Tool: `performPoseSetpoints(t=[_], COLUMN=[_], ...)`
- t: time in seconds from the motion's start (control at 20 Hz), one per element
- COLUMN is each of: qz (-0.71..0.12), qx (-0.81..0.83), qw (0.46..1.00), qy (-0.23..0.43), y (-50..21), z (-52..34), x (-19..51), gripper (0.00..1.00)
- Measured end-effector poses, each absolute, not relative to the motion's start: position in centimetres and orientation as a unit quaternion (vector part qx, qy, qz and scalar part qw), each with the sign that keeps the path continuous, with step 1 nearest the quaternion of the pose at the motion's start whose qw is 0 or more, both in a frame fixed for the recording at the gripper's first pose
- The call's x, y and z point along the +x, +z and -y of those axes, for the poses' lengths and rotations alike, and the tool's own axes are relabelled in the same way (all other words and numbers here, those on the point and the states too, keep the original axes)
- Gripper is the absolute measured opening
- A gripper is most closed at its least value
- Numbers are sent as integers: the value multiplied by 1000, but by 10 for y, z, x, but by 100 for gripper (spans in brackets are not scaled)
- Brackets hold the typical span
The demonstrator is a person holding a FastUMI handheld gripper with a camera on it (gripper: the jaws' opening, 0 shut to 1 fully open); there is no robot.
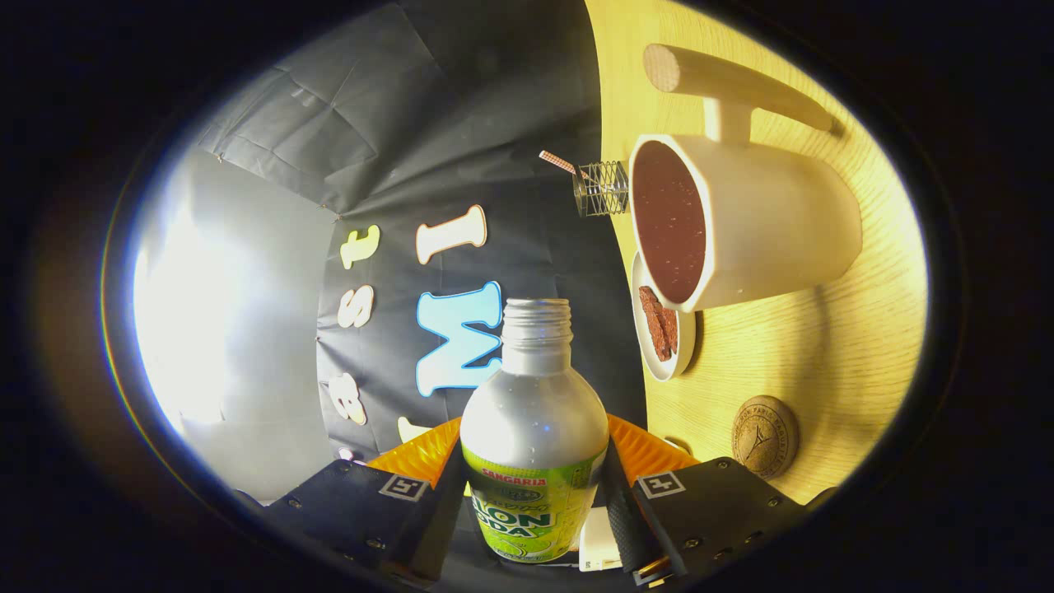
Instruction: Take the bottle from table, then pour the juice into the cup, finally place the bottle on the coaster
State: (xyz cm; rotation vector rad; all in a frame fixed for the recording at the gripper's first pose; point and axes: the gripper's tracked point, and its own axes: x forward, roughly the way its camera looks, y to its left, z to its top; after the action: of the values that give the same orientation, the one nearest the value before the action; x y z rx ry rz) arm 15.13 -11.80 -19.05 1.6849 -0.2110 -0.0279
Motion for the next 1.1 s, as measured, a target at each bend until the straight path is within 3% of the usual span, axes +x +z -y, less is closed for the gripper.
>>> performPoseSetpoints(t=[1.1], qz=[128], qx=[783], qw=[608], qy=[0], y=[-183], z=[112], x=[163], gripper=[77])
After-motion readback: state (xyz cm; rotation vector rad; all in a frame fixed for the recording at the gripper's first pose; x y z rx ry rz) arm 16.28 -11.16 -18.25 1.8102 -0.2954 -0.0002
